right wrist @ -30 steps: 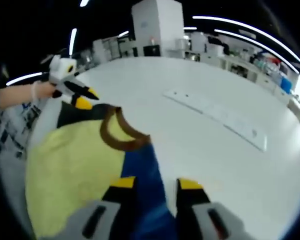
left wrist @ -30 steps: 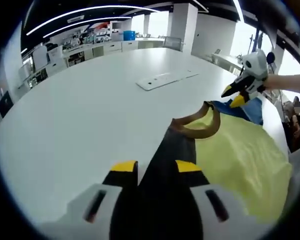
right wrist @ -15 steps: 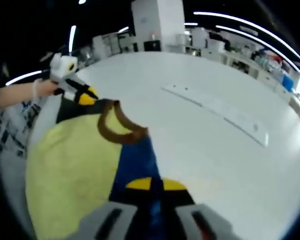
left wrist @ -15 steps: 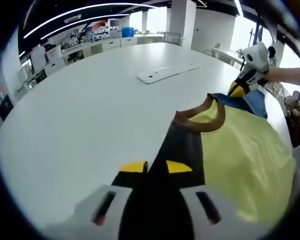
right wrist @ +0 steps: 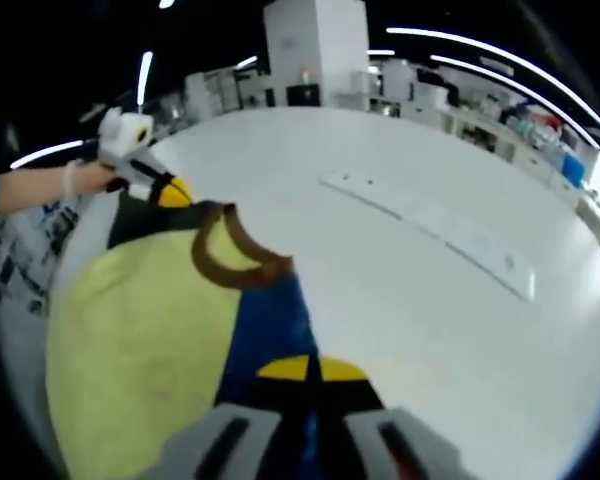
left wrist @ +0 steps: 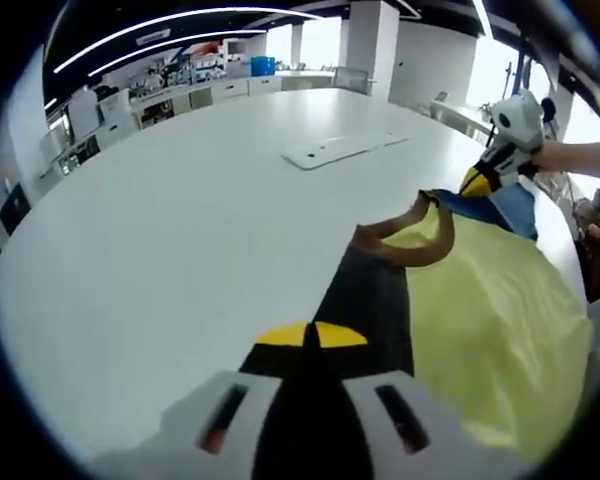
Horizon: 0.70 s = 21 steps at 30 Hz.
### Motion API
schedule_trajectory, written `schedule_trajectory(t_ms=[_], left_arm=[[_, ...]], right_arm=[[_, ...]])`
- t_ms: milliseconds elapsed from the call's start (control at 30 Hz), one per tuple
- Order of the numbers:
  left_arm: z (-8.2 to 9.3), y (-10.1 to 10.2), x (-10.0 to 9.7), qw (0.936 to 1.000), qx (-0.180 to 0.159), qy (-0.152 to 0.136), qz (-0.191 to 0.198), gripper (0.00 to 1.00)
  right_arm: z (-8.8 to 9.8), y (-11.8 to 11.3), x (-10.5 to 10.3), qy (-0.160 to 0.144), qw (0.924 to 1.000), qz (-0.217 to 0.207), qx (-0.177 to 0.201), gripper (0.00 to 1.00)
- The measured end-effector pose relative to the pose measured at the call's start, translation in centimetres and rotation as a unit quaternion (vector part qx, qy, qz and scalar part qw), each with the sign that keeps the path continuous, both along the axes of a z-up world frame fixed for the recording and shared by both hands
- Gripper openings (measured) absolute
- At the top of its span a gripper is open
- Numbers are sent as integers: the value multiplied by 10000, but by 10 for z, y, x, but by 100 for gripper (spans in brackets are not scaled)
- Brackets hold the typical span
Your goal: Fold the garment on the visible template until the final outline fits inside the template.
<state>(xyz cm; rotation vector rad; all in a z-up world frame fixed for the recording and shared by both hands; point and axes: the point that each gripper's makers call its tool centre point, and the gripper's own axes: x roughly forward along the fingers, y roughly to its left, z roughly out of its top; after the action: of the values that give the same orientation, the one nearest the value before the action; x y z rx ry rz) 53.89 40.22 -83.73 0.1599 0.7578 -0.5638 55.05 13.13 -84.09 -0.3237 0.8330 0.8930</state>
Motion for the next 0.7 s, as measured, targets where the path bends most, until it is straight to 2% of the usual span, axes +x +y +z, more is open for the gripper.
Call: schedule_trajectory(t_ms=[133,467,700], left_arm=[[-1,4,5,10000,28,-39,60,0],[0,12,15,9994,83,-174,274,0],[0,19,21,9990,137,-240,364,0]], right_arm=[[2,1,4,-33,10000,-32,-7,0],[-1,6,31,-229,9997,-8,-76,0],[-1,10,37,-348,9993,-37,-99,0]])
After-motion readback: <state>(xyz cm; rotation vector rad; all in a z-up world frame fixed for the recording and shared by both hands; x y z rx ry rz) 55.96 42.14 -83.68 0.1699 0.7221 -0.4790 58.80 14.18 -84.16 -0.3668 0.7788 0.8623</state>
